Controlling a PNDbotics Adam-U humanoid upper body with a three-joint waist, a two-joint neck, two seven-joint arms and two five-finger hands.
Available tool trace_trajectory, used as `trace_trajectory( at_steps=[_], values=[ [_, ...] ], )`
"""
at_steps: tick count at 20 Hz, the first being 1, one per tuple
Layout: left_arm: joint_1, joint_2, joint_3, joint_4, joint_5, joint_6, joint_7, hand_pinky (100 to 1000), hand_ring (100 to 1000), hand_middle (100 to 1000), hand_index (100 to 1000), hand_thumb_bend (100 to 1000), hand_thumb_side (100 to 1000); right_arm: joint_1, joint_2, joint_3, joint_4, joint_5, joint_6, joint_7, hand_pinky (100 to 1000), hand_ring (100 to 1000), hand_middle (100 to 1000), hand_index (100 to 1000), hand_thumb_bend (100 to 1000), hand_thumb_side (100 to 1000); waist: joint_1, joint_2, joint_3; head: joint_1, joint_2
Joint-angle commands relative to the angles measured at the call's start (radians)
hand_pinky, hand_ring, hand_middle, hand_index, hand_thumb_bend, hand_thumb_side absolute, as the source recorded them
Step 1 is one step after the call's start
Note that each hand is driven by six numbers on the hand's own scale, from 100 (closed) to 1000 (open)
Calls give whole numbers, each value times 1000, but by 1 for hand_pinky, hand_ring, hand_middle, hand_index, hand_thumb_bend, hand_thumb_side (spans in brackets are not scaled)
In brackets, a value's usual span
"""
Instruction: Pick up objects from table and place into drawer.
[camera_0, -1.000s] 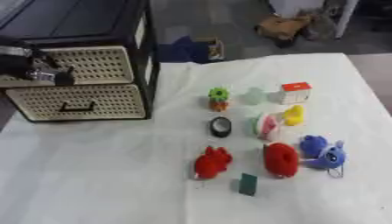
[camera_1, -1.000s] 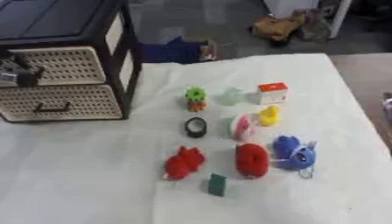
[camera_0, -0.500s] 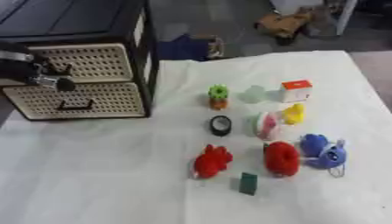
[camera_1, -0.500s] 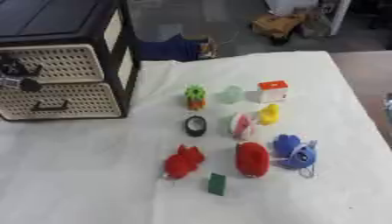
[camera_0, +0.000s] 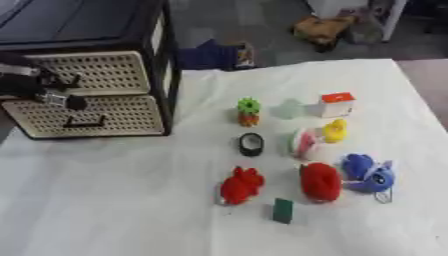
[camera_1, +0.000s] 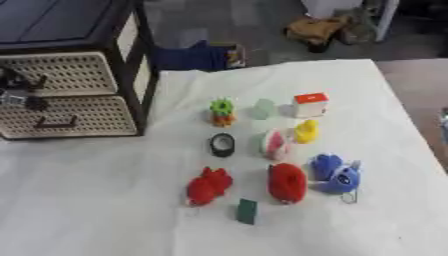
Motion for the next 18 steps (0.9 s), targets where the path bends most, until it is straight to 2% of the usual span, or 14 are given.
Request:
trace_trajectory(
  at_steps=[1, 10, 18],
  values=[
    [-8, 18, 0, 0, -2, -7, -1, 100, 100, 100, 907, 783, 1000, -12, -28, -13, -14, -2, -2, -4, 622, 731, 703, 859, 100, 1000, -3, -21, 0, 3, -10],
    [16, 47, -10, -34, 24, -12, -1, 100, 100, 100, 873, 776, 1000, -8, -27, -14, -14, -1, 1, -10, 622, 731, 703, 859, 100, 1000, -5, -27, 8, 0, -4],
    [58, 92, -4, -98, 62, 14, 0, 100, 100, 100, 851, 767, 1000, -5, -25, -16, -14, -2, 0, -13, 622, 731, 702, 859, 100, 1000, -5, -31, 14, -3, -6]
  ],
)
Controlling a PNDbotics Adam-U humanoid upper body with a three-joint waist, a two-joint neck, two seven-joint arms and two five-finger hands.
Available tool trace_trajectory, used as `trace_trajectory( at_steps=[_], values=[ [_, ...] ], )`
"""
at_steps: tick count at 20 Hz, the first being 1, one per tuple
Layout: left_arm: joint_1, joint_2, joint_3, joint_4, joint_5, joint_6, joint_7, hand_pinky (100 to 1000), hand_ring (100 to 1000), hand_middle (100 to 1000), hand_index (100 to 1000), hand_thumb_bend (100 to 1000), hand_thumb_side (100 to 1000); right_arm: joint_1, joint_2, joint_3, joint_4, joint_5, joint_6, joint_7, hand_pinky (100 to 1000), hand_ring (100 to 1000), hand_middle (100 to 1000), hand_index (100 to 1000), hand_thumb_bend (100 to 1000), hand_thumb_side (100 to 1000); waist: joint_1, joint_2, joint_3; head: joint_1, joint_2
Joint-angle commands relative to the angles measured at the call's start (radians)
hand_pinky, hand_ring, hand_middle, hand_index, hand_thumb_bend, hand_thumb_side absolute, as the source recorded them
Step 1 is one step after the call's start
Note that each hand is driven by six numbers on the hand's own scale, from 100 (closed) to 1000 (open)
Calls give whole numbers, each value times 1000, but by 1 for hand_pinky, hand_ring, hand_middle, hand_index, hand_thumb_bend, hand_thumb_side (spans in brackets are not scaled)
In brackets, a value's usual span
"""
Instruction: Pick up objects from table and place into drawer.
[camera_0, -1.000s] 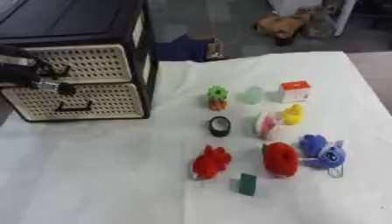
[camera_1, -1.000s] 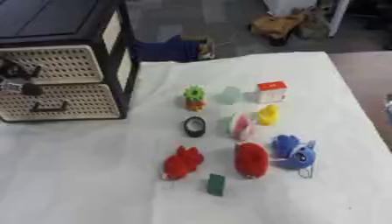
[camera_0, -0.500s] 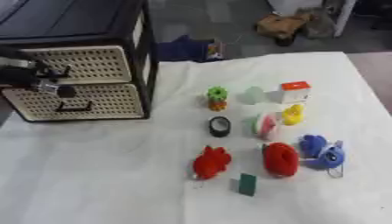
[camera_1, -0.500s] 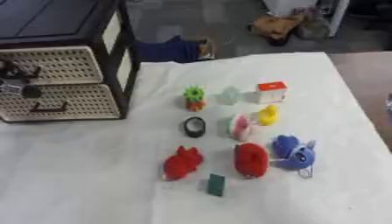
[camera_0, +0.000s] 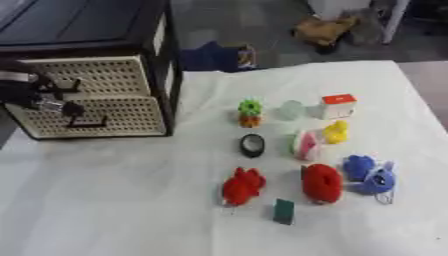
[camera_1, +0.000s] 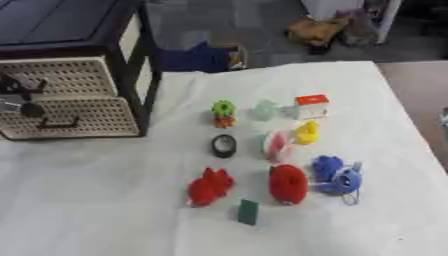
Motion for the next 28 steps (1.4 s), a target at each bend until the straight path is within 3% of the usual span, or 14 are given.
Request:
trace_trajectory(
  at_steps=[1, 28],
  values=[
    [4, 59, 2, -29, 16, 13, -2, 100, 100, 100, 849, 768, 1000, -7, -25, -11, -14, -2, -1, -5, 622, 731, 702, 859, 100, 1000, -4, -25, 4, -2, -6],
    [151, 193, -44, -272, 128, 73, 29, 100, 100, 100, 842, 745, 1000, -4, -24, -17, -14, -1, -3, -16, 623, 732, 702, 859, 100, 1000, -11, -30, 16, -7, -3]
  ],
)
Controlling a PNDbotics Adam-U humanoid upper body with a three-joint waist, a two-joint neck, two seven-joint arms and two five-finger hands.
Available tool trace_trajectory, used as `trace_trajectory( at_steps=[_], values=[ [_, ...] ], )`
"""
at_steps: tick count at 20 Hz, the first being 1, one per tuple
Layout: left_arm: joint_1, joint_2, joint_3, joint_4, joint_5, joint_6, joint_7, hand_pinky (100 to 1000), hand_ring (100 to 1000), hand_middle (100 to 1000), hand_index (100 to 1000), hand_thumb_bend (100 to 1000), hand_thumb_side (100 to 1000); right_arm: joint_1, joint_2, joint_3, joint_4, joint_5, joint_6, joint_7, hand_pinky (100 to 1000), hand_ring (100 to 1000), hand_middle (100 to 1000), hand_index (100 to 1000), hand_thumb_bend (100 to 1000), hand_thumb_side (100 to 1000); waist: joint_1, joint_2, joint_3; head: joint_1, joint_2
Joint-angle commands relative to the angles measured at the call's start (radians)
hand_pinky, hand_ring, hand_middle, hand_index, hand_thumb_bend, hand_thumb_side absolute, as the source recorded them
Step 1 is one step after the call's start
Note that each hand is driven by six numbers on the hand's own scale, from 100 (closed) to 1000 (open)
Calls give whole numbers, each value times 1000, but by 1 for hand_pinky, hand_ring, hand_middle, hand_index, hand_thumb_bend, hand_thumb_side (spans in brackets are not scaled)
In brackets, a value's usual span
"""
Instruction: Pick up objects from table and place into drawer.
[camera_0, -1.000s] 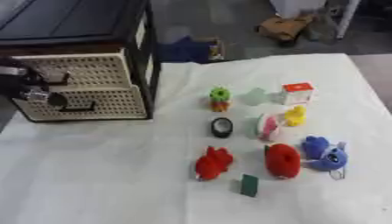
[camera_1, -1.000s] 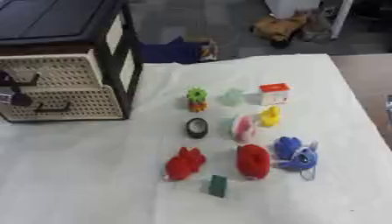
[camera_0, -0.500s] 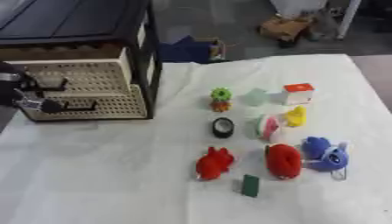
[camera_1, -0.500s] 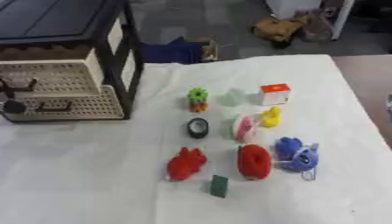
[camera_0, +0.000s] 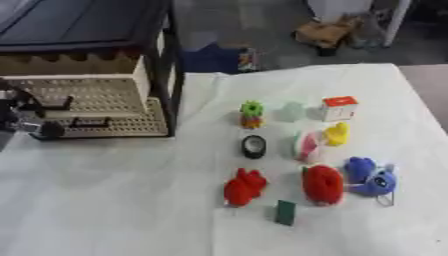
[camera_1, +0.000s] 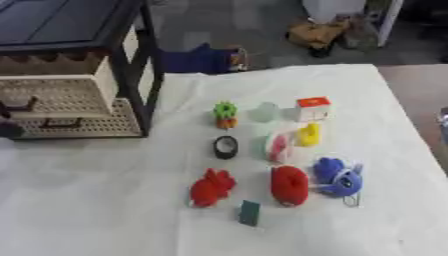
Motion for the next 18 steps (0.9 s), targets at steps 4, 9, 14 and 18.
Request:
trace_trajectory(
  at_steps=[4, 9, 14, 18],
  values=[
    [17, 77, 1, -80, 31, 17, 6, 100, 100, 100, 842, 743, 1000, -10, -24, -11, -14, 0, 1, -4, 623, 733, 702, 859, 100, 1000, -3, -25, 5, 2, -4],
    [51, 104, -3, -140, 50, 30, 20, 100, 100, 100, 841, 740, 1000, -10, -23, -12, -14, 1, 1, -5, 624, 733, 702, 859, 100, 1000, -3, -25, 6, 3, -5],
    [87, 128, 3, -191, 66, 51, 45, 100, 100, 100, 839, 734, 1000, -10, -24, -13, -14, 1, 1, -6, 624, 733, 702, 859, 100, 1000, -2, -23, 6, 2, -6],
    [119, 149, 13, -230, 84, 69, 68, 100, 100, 100, 837, 728, 1000, -10, -24, -13, -14, 1, 1, -7, 624, 733, 702, 859, 100, 1000, -2, -23, 9, 3, -7]
  ],
)
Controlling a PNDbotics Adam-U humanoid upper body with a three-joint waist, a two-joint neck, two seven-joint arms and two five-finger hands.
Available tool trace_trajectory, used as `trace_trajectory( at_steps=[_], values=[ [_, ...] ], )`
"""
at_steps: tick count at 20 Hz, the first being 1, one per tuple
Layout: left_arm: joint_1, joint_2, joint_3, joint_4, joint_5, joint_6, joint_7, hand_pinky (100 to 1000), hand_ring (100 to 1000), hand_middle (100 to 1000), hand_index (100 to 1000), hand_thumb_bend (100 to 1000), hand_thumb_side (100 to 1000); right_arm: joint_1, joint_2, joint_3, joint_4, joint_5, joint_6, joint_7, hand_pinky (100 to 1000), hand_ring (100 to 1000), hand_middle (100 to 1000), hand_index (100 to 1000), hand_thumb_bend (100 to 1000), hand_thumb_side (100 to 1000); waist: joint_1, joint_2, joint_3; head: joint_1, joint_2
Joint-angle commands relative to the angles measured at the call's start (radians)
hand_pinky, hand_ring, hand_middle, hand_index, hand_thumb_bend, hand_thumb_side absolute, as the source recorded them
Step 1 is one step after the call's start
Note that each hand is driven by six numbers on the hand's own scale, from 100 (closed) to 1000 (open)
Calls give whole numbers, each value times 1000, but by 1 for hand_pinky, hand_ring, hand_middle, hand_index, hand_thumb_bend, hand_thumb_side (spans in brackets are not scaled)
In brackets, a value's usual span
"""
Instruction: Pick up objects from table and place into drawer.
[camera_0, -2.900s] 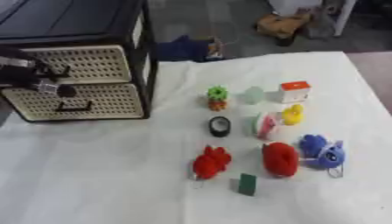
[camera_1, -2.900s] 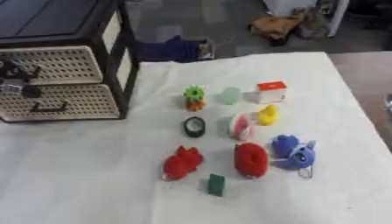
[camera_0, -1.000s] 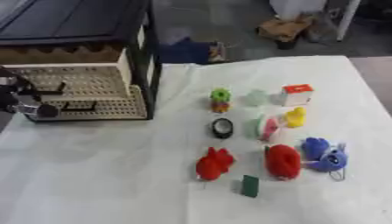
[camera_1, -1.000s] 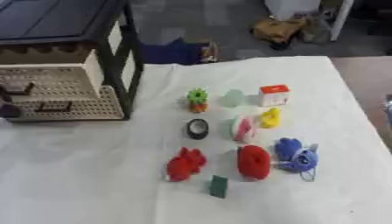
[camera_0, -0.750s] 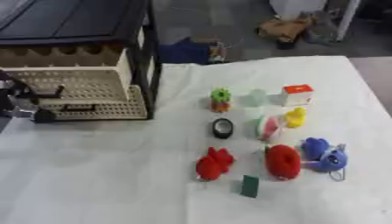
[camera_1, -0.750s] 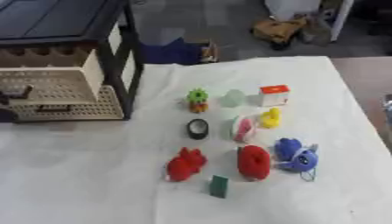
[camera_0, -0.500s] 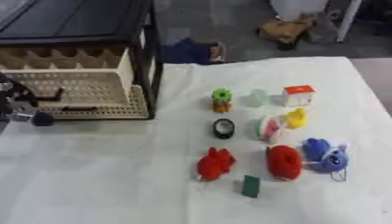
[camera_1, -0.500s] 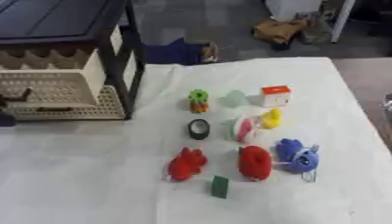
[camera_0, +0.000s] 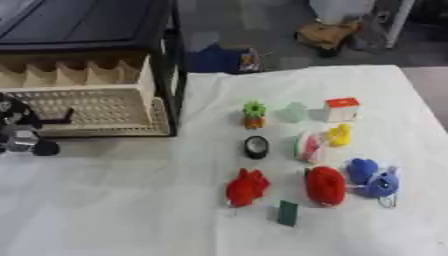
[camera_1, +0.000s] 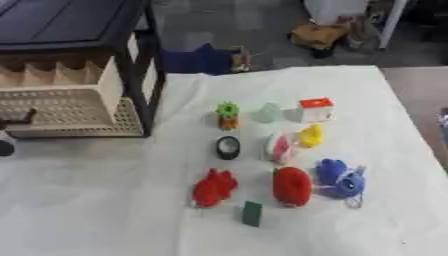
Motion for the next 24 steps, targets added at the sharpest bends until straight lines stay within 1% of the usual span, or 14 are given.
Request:
trace_trajectory(
  at_steps=[1, 10, 19, 24],
  values=[
    [7, 59, 25, -41, 18, 15, 20, 100, 100, 100, 838, 728, 1000, -10, -23, -11, -14, 1, -1, -4, 624, 733, 702, 859, 100, 1000, 0, -22, 3, 3, -7],
    [54, 87, 33, -73, 18, 24, 1, 100, 100, 100, 829, 737, 1000, -12, -22, -12, -14, 1, -2, -7, 625, 734, 702, 858, 100, 1000, -3, -23, 4, 5, -13],
    [92, 109, 45, -123, 32, 25, -4, 100, 100, 100, 827, 727, 1000, -14, -22, -13, -14, 2, -4, -10, 625, 733, 703, 858, 100, 1000, -4, -24, 6, 5, -12],
    [105, 116, 42, -159, 45, 27, -7, 100, 100, 100, 831, 719, 1000, -14, -21, -13, -14, 3, -3, -12, 625, 733, 703, 858, 100, 1000, -6, -24, 6, 5, -13]
  ],
)
